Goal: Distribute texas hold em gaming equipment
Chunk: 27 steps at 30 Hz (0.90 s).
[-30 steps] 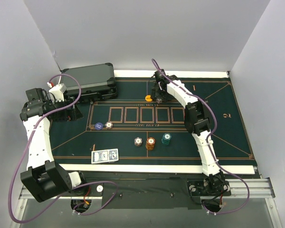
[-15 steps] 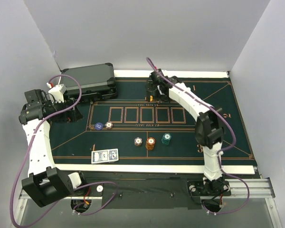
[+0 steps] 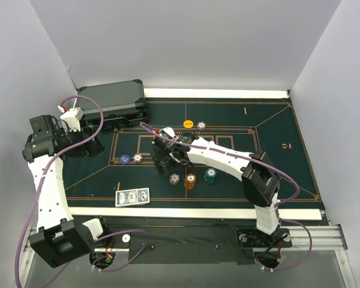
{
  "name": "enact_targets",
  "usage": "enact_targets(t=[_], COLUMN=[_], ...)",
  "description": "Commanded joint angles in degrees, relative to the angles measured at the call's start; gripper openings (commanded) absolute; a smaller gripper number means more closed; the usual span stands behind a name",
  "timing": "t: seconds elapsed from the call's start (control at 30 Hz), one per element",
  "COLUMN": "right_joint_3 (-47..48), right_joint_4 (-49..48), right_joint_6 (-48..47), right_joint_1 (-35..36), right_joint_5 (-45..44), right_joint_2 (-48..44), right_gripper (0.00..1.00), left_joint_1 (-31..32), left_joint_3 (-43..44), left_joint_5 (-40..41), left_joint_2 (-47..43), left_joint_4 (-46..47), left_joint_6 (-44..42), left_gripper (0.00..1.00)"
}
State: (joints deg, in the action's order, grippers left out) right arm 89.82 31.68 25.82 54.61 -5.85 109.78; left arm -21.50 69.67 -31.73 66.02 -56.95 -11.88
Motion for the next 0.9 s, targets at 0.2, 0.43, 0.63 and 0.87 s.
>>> enact_targets(t=[0.2, 0.43, 0.63, 0.87], right_joint_3=[-1.8, -3.6, -4.9, -4.4], right_joint_4=[1.2, -0.8, -2.7, -3.4], right_joint_6=[1.9, 2.7, 3.4, 3.9], right_joint_1=[2.9, 2.9, 2.6, 1.9], right_joint_5=[-0.9, 0.3, 0.6, 1.7], right_joint_2=[3.3, 5.6, 7.2, 8.9], right_gripper=[0.95, 0.89, 0.79, 0.67], left_joint_1=[-0.5, -0.6, -0.6, -0.6], left_joint_3=[0.0, -0.4, -0.7, -0.6], left_joint_5=[0.0, 0.2, 0.5, 1.1], left_joint_2=[-2.6, -2.5, -2.6, -2.6], left_joint_4=[-1.0, -0.6, -0.4, -0.4], left_joint_6=[-1.0, -1.0, -0.9, -1.1], left_gripper=[0.96, 0.96, 0.96, 0.96])
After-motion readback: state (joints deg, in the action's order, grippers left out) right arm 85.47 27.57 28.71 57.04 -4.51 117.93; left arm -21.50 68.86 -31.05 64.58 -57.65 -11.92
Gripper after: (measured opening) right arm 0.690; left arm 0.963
